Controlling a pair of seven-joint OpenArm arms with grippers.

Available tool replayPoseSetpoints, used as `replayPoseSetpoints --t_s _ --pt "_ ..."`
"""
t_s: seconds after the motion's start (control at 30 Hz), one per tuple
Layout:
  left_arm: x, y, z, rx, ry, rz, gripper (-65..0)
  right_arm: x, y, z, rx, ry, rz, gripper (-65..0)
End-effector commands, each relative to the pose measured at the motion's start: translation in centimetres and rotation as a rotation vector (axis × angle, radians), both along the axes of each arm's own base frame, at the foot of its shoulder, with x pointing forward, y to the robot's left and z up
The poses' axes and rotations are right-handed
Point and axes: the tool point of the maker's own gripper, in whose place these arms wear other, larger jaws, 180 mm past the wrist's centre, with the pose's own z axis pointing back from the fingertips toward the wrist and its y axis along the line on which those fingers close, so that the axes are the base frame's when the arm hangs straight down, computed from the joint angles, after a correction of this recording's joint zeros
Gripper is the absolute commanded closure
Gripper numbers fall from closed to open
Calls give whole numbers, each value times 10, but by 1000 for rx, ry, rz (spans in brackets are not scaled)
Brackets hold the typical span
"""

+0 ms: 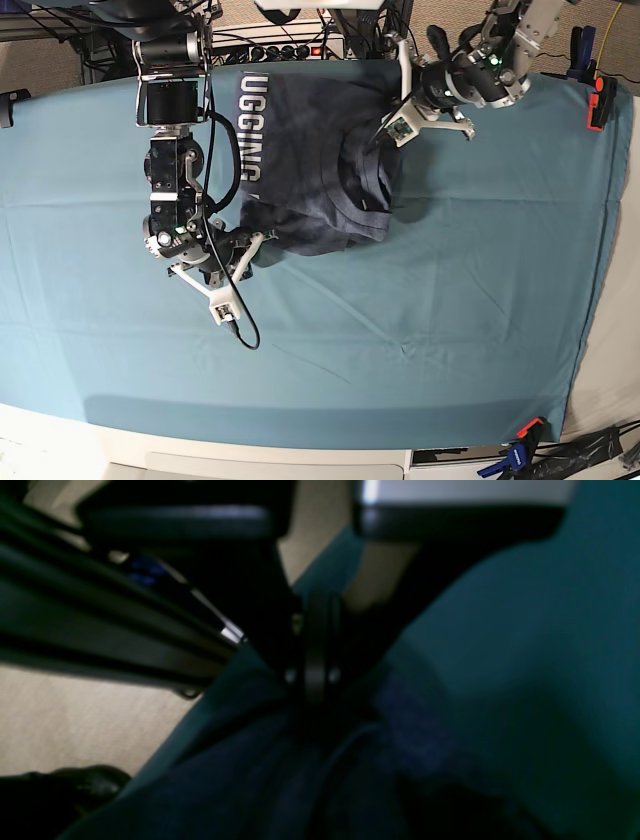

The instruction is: Fold the T-shirt properly

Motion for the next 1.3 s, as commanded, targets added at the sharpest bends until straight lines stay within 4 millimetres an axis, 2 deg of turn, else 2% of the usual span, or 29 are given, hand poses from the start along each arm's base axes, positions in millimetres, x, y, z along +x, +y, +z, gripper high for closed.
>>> replayPoseSetpoints --t_s 0.0,0.4,0.53,0.63,0.77,1.07,1.27 --pt "5 6 3 18 -22 5 0 14 1 19 13 -61 5 0" --pt "3 6 2 22 -18 4 0 14 1 19 11 -57 5 0" --pt "2 -7 7 -44 -9 14 0 9 2 15 16 -20 5 0" --pt "5 -20 12 -89 -20 24 0 -2 11 9 51 43 50 0" --pt "9 -33 17 -130 -32 26 0 -4 17 9 74 53 72 0" --pt "33 -31 27 -114 -100 24 0 -23 20 -4 51 128 140 0" --pt "26 -23 20 -80 -74 15 0 -33 19 -13 52 152 149 0"
